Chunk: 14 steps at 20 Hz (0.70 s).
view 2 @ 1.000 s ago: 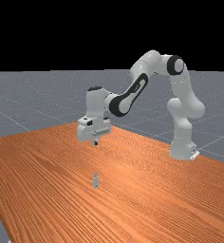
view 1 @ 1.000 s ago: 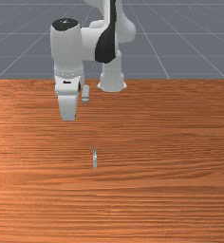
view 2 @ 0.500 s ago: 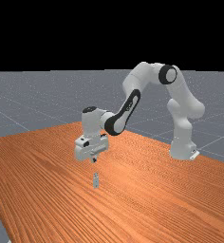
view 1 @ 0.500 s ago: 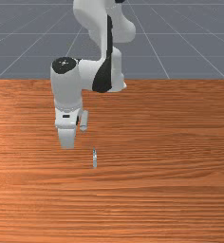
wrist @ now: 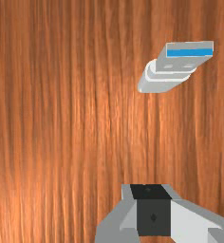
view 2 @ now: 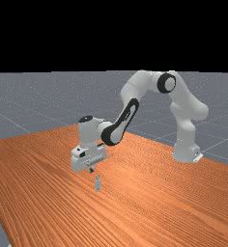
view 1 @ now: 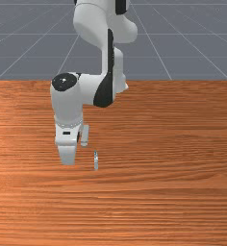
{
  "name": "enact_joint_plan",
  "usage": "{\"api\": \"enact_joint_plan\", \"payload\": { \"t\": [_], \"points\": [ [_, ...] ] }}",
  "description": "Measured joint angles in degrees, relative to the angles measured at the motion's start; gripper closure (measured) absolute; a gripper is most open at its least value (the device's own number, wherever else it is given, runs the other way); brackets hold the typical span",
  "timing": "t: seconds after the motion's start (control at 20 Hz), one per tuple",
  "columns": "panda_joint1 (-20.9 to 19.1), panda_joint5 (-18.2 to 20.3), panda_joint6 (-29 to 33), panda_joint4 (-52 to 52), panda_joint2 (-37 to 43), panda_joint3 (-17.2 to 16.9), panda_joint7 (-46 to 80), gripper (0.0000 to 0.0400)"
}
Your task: Rotate the USB body for 90 degree with plug right ward
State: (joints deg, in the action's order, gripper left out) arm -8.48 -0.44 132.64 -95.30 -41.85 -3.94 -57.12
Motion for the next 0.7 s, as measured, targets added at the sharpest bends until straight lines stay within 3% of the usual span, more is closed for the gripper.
{"api": "enact_joint_plan", "payload": {
  "t": [0.2,0.35,0.7],
  "points": [
    [0.1,-0.13,-0.49,3.03,-3.85,-0.04,0.24,0.04],
    [0.17,0.44,3.83,0.83,-4.35,0.03,1.23,0.04],
    [4.12,0.65,4.58,-1.37,-3.19,0.32,6.65,0.04]
  ]
}}
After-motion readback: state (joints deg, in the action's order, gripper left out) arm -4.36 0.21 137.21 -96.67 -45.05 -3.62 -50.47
